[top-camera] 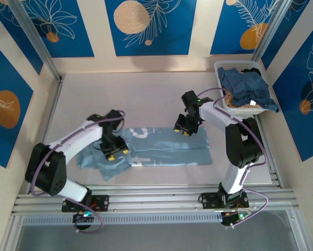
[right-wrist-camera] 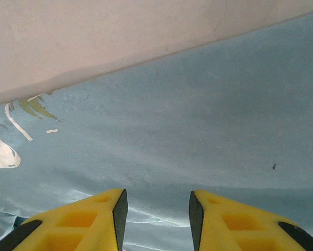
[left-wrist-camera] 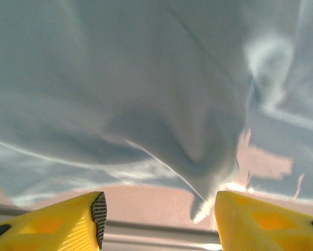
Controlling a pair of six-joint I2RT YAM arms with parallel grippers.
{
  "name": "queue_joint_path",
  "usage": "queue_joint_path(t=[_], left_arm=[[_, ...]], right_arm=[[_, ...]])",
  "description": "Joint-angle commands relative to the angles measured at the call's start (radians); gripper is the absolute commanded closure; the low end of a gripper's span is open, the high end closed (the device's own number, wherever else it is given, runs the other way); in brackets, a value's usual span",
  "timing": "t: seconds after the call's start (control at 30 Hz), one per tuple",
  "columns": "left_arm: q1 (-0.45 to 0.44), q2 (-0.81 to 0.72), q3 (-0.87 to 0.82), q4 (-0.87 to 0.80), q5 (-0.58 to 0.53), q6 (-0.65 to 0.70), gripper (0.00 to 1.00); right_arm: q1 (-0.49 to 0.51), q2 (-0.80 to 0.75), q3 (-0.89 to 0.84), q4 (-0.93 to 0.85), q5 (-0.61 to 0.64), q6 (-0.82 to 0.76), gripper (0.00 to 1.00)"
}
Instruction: Fold and stack the t-shirts
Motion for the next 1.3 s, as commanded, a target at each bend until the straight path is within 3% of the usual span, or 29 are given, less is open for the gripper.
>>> queue_joint_path(t=[0.0,0.17,0.3,0.43,0.6,0.77,0.9,1.1,1.27], left_arm=[[0.175,-0.044,0.000,-0.022,-0.113,0.087,0.48],[0.330,0.069,0.084,0.109,-0.094,0.110,0.53],[0.344,0.211,0.179,0.175,-0.085,0.122,0.54],[0.351,0.332,0.235,0.110,-0.150,0.172,0.59],[0.399,0.368,0.154,0.096,-0.237,0.258,0.62],[0.444,0.417,0.158,0.146,-0.248,0.317,0.59],[0.442,0.470,0.260,0.158,-0.219,0.345,0.50],[0.391,0.286,0.287,0.134,-0.217,0.355,0.41],[0.377,0.041,0.068,0.117,-0.116,0.273,0.48]], right_arm=[[0.010,0.015,-0.007,0.026,-0.049,-0.013,0.63],[-0.030,0.095,0.002,0.052,-0.072,0.017,0.68],[-0.055,0.186,0.076,-0.003,-0.047,0.021,0.69],[-0.085,0.279,0.160,-0.088,-0.017,0.031,0.69],[-0.127,0.372,0.244,-0.156,0.001,0.041,0.69],[-0.146,0.446,0.355,-0.204,0.008,0.042,0.70],[-0.150,0.509,0.482,-0.254,0.030,0.029,0.70],[-0.140,0.476,0.553,-0.221,0.002,-0.053,0.69],[-0.101,0.339,0.491,-0.172,0.012,-0.107,0.68]])
